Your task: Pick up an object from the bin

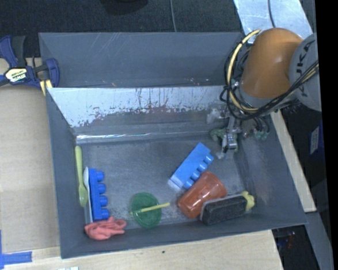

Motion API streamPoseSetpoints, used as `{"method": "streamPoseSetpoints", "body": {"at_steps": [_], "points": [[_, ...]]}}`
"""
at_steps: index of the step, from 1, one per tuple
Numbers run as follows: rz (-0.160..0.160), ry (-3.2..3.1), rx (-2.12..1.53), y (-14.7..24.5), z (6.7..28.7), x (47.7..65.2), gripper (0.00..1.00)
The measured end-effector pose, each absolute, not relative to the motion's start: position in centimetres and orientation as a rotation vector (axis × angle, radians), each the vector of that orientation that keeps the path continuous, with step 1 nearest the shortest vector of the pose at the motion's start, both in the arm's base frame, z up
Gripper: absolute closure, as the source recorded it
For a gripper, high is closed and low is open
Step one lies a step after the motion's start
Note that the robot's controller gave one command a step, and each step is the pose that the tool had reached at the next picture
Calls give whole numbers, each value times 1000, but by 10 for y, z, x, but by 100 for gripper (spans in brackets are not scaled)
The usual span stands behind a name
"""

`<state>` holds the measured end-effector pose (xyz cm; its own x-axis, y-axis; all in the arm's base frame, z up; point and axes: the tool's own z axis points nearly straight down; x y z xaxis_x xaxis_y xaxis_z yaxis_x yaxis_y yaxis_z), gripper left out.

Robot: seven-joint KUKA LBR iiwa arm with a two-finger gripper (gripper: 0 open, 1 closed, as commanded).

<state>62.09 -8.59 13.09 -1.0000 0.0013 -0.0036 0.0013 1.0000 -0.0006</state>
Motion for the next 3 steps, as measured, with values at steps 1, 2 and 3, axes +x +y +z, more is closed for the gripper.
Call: {"method": "streamPoseSetpoints", "body": {"at_steps": [1, 2, 3], "points": [[-1, 3125, 183, -68, 105, 605, 0], [0, 3132, 171, -58, 81, 585, 0], [0, 3130, -214, -27, 92, 553, 0]]}}
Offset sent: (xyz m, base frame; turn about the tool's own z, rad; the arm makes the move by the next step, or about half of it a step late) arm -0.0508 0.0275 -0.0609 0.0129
